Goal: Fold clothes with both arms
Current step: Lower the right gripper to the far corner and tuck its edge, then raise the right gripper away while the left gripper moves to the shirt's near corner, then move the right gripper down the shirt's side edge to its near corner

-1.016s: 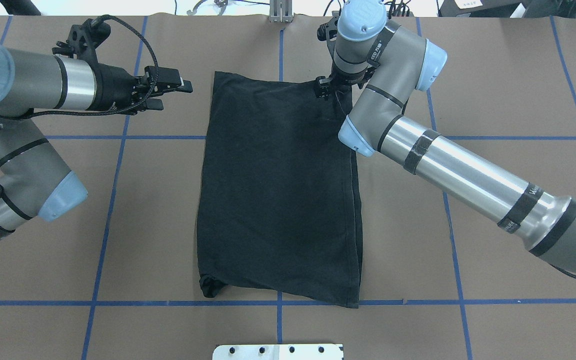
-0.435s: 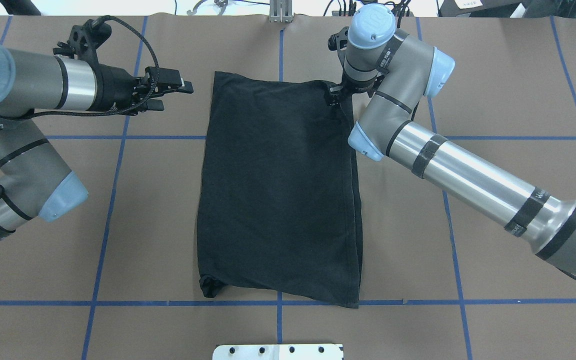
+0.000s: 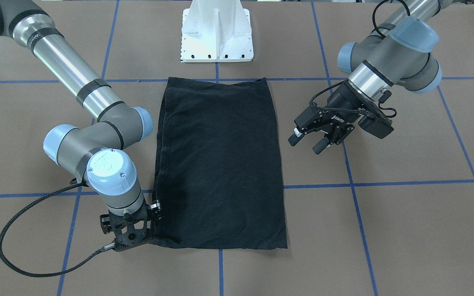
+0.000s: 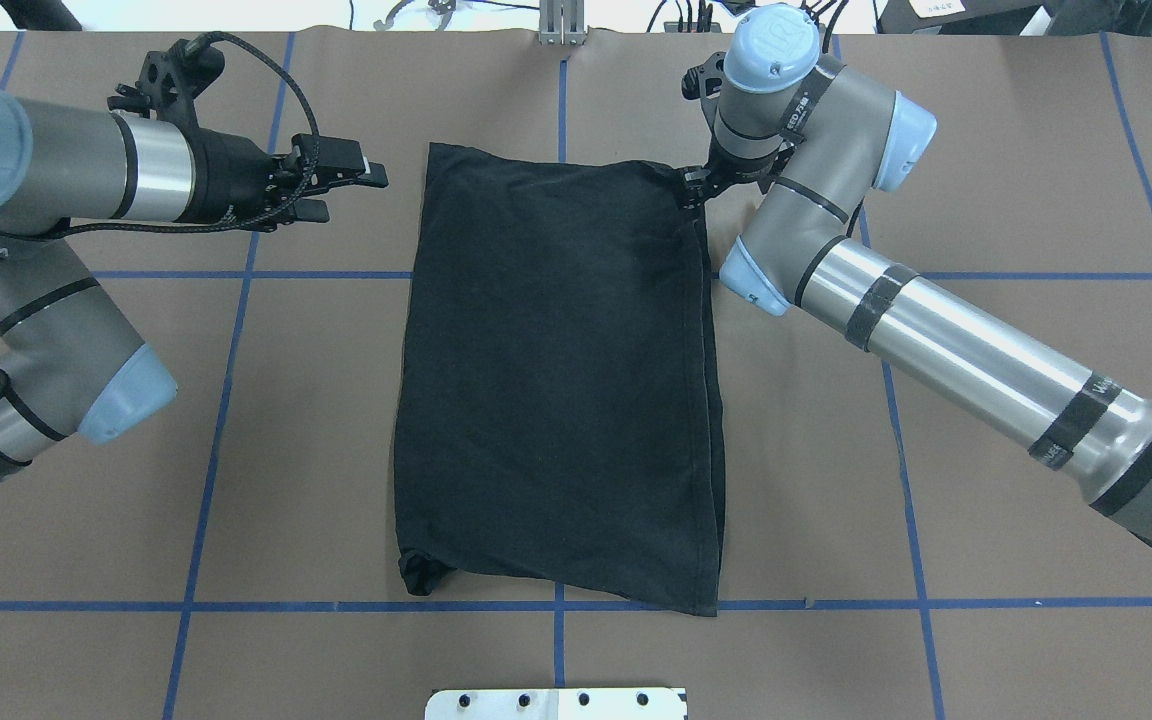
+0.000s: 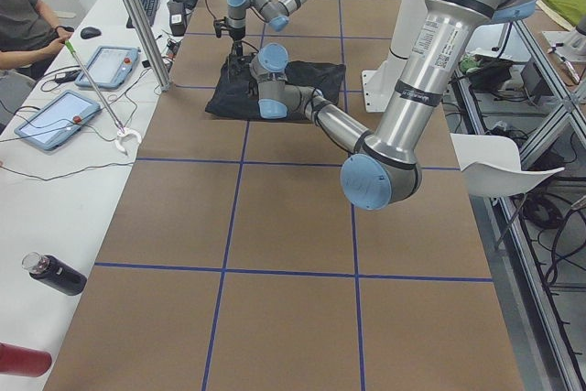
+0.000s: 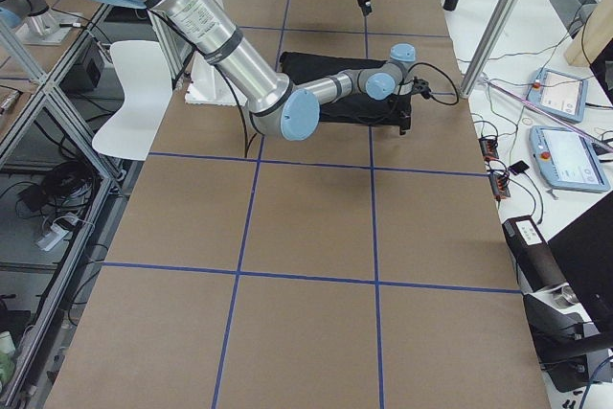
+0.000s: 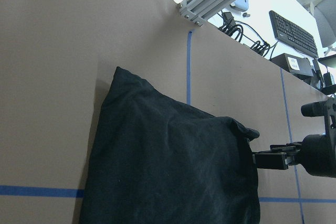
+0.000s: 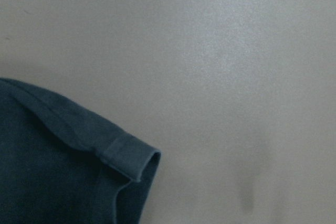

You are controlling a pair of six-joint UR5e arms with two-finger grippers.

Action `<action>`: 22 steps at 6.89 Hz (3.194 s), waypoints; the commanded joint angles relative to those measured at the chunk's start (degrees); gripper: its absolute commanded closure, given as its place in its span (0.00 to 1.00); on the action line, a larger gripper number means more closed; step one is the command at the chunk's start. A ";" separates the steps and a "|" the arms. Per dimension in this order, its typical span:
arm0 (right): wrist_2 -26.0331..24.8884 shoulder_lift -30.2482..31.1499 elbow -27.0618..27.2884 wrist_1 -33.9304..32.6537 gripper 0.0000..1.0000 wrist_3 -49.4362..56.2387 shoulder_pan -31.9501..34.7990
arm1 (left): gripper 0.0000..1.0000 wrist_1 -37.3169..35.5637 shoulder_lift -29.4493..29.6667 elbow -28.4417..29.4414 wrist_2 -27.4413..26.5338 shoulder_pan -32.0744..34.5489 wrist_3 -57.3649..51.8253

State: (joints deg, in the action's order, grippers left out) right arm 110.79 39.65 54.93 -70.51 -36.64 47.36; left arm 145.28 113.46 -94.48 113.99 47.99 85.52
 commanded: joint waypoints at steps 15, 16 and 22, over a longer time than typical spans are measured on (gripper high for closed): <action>20.61 29.53 48.43 0.37 0.00 -28.84 -0.16 | 0.01 0.62 -14.77 -9.05 -18.37 -33.56 23.62; 20.61 29.44 48.25 0.37 0.00 -28.84 -0.07 | 0.01 0.62 -14.15 -8.79 -20.46 -36.01 24.60; 20.70 29.79 48.43 0.28 0.00 -28.93 -0.16 | 1.00 0.09 -13.80 -8.71 -20.39 -36.22 24.00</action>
State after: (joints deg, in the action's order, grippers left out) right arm 131.51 69.28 103.25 -70.22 -65.47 47.27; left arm 145.42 99.65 -103.55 93.62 11.70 109.80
